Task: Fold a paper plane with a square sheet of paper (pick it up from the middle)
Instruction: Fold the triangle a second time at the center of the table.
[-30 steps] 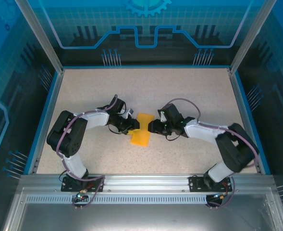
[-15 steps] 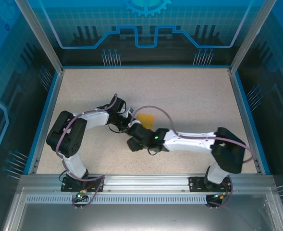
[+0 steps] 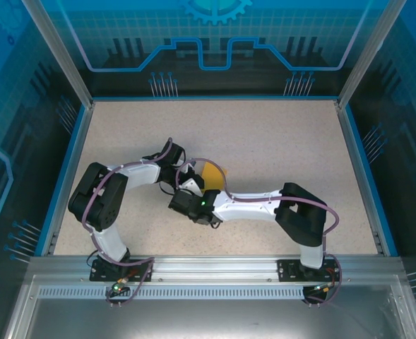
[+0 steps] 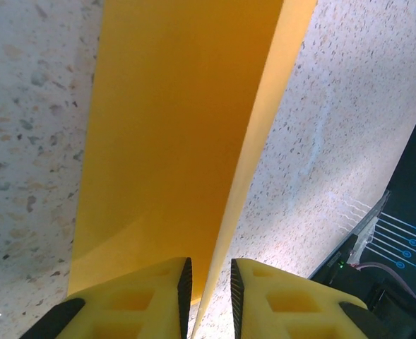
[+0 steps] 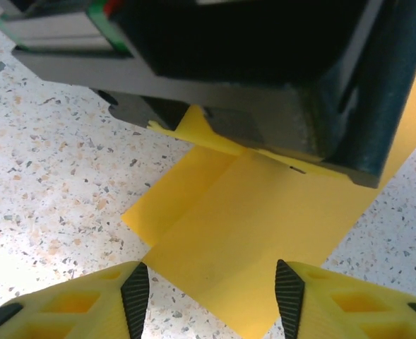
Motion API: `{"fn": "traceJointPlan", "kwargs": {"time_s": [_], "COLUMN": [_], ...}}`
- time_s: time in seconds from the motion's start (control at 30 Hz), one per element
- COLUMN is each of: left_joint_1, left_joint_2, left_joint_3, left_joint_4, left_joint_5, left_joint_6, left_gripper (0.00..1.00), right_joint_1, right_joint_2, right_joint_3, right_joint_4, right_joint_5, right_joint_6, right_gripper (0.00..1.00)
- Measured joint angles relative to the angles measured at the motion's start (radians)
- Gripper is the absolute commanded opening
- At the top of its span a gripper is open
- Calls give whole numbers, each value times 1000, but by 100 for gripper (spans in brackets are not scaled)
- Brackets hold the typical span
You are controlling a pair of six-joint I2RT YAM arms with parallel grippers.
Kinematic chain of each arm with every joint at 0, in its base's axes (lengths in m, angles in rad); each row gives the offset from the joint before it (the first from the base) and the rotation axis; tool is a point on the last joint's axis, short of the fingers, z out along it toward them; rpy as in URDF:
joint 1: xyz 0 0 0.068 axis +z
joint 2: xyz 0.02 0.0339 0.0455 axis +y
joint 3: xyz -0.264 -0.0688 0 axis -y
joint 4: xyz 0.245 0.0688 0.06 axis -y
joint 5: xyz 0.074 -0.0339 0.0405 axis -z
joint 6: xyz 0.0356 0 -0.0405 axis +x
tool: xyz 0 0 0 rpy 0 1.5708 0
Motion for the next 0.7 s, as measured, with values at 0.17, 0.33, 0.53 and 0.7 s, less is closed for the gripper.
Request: {"fn": "traceJointPlan", "kwargs": {"time_s": [0.17,0.33,0.53,0.7], "left_joint_1": [0,0,0,0], "left_joint_2": [0,0,0,-2], "left_joint_3": [6,8,11,13], "left_joint_4": [-6,-6,-6,-6], "left_joint_5": [0,-1,-3,-3], "left_joint_6": [0,0,0,0], "left_gripper": [25,25,26,26], "right_joint_1": [0,0,-2,-6], "right_joint_2": [5,5,-24,-58], "right_joint_3": [6,6,-23,-53], "right_joint_4": [-6,-11,-6,13], "right_joint_5": [17,27,12,-31], "right_joint_6": [5,11,8,-8], "right_gripper": [39,31,28,22]}}
